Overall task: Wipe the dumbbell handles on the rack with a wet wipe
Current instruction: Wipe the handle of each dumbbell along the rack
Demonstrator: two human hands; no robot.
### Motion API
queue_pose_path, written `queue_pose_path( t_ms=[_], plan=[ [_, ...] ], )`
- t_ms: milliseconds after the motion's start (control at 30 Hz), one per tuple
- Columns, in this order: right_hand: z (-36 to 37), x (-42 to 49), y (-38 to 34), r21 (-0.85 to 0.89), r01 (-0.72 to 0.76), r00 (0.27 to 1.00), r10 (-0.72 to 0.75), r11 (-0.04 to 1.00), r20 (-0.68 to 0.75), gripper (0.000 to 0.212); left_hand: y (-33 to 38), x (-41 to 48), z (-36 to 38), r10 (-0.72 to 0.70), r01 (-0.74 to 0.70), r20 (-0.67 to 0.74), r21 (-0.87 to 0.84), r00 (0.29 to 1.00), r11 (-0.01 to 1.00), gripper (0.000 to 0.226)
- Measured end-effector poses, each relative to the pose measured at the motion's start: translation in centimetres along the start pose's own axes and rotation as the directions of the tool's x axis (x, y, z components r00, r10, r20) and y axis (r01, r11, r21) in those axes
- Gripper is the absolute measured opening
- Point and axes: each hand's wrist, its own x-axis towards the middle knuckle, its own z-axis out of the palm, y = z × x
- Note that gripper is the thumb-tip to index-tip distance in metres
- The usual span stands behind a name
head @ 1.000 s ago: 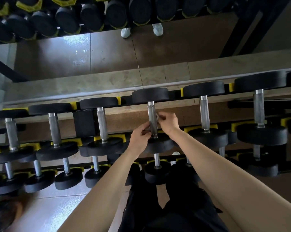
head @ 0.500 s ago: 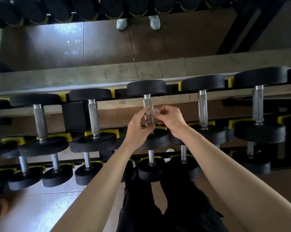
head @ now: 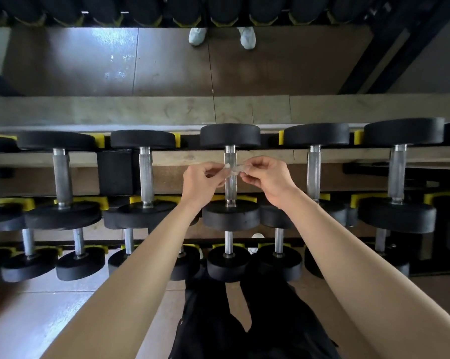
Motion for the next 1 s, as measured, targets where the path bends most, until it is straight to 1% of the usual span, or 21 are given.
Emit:
queue_pose_path(
  t_ms=[67,133,200,267,300,400,467,500,567,633,700,767,833,867,933,967,1000],
  plan=[
    [0.1,0.4,-0.1,0.024,-0.011,1.000,0.012,1.000,-0.018,0.017,0.1,0.2,0.0,-0.079,0.073,-0.073,-0.071,0.994,0.995,0.024],
    [0.3,0.7,-0.2,-0.033,0.015,1.000,-0.015,0.999,-0.007,0.024,0.2,0.6,0.0,-0.151,0.135,-0.147,-0.115,0.977,0.984,0.023],
    [0.7,1.1,-0.2,-0.219,0.073,0.996,-0.081,0.973,-0.030,0.030,0.2,1.3,0.0,-0.214,0.179,-0.199,-0.181,0.956,0.967,0.022],
    [1.2,1.6,-0.1,-0.438,0.111,0.981,-0.169,0.892,-0.094,0.028,0.3,2.1,0.2,-0.244,0.198,-0.240,-0.199,0.940,0.960,0.025],
    [1.3,2.0,-0.1,-0.518,0.122,0.967,-0.219,0.847,-0.132,0.025,0.2,2.5,0.2,-0.258,0.214,-0.258,-0.186,0.931,0.959,0.027],
    [1.5,2.9,0.3,-0.643,0.128,0.910,-0.348,0.755,-0.227,0.015,0.2,3.3,0.6,-0.307,0.253,-0.256,-0.222,0.917,0.941,0.026],
    [1.4,3.3,0.6,-0.683,0.092,0.862,-0.401,0.724,-0.309,0.017,0.2,3.5,1.0,-0.325,0.264,-0.203,-0.276,0.924,0.924,0.025],
    [1.2,3.4,0.8,-0.676,0.064,0.840,-0.405,0.734,-0.361,0.019,0.3,3.5,1.3,-0.323,0.266,-0.173,-0.286,0.930,0.920,0.024],
    [0.9,3.6,1.0,-0.620,0.004,0.811,-0.365,0.785,-0.456,0.023,0.4,3.5,1.9,-0.315,0.266,-0.137,-0.291,0.939,0.919,0.023],
    [1.0,3.9,1.3,-0.575,-0.028,0.811,-0.318,0.818,-0.492,0.026,0.3,3.8,2.1,-0.320,0.269,-0.128,-0.309,0.939,0.912,0.021],
    [1.7,4.1,1.3,-0.562,-0.014,0.846,-0.290,0.827,-0.448,0.026,0.0,4.2,2.1,-0.349,0.290,-0.144,-0.323,0.926,0.901,0.022],
    [2.7,4.0,1.1,-0.551,0.040,0.898,-0.272,0.834,-0.346,0.025,-0.2,4.6,1.8,-0.405,0.311,-0.203,-0.376,0.891,0.873,0.021],
    [3.3,3.5,1.2,-0.549,0.104,0.917,-0.294,0.829,-0.270,0.023,-0.1,4.4,1.3,-0.430,0.299,-0.245,-0.433,0.869,0.850,0.020],
    [3.3,3.1,1.2,-0.559,0.135,0.914,-0.320,0.818,-0.248,0.021,-0.1,4.2,1.0,-0.421,0.280,-0.240,-0.458,0.875,0.844,0.019],
    [3.0,2.3,1.4,-0.589,0.210,0.906,-0.382,0.780,-0.184,0.011,0.0,3.2,0.6,-0.364,0.228,-0.186,-0.506,0.913,0.832,0.016],
    [2.8,1.8,1.5,-0.610,0.252,0.899,-0.414,0.751,-0.138,0.009,0.0,2.6,0.4,-0.328,0.208,-0.147,-0.524,0.933,0.826,0.013],
    [2.6,1.3,1.6,-0.641,0.280,0.893,-0.438,0.715,-0.098,0.011,0.1,2.0,0.2,-0.292,0.197,-0.100,-0.530,0.951,0.825,0.012]
  ],
)
